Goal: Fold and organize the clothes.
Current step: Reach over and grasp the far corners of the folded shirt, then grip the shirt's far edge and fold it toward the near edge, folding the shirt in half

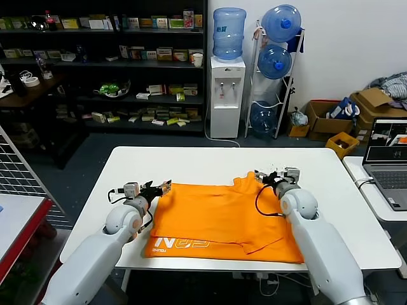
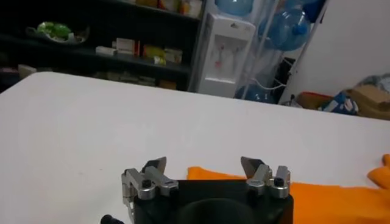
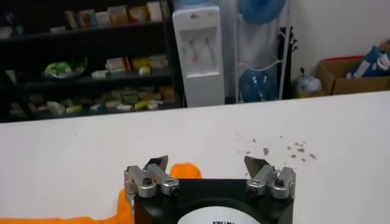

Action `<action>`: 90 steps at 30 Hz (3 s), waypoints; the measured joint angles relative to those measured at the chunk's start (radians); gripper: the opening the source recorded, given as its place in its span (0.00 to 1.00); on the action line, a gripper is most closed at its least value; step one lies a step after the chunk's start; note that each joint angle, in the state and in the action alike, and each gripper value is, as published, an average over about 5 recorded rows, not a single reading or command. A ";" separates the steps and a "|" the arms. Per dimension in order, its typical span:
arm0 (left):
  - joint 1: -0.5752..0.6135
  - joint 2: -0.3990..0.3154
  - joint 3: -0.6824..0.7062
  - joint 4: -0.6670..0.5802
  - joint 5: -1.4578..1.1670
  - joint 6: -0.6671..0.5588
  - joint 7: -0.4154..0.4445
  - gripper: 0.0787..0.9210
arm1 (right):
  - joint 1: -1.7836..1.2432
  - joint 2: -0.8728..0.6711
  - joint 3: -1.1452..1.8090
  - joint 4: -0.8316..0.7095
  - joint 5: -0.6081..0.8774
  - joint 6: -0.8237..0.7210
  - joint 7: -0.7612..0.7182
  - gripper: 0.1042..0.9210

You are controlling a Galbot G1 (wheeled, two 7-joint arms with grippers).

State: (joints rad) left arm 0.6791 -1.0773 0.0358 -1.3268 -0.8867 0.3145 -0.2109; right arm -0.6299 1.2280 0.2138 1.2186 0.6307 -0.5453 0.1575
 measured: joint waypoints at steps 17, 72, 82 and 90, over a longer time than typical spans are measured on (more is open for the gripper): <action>-0.086 -0.040 0.069 0.145 0.024 0.012 0.017 0.84 | 0.065 0.039 -0.039 -0.138 -0.003 -0.028 -0.025 0.76; 0.179 0.064 -0.068 -0.263 0.064 0.001 -0.071 0.02 | -0.282 -0.150 0.051 0.413 0.157 -0.063 0.100 0.02; 0.299 0.096 -0.102 -0.409 0.076 0.002 -0.108 0.02 | -0.435 -0.210 0.112 0.589 0.189 -0.087 0.134 0.02; 0.397 0.107 -0.126 -0.497 0.096 0.005 -0.134 0.07 | -0.554 -0.241 0.161 0.696 0.182 -0.095 0.134 0.11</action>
State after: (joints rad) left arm 1.0756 -0.9707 -0.0906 -1.8236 -0.7904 0.3195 -0.3448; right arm -1.1835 0.9873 0.3749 1.9143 0.8122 -0.6402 0.2918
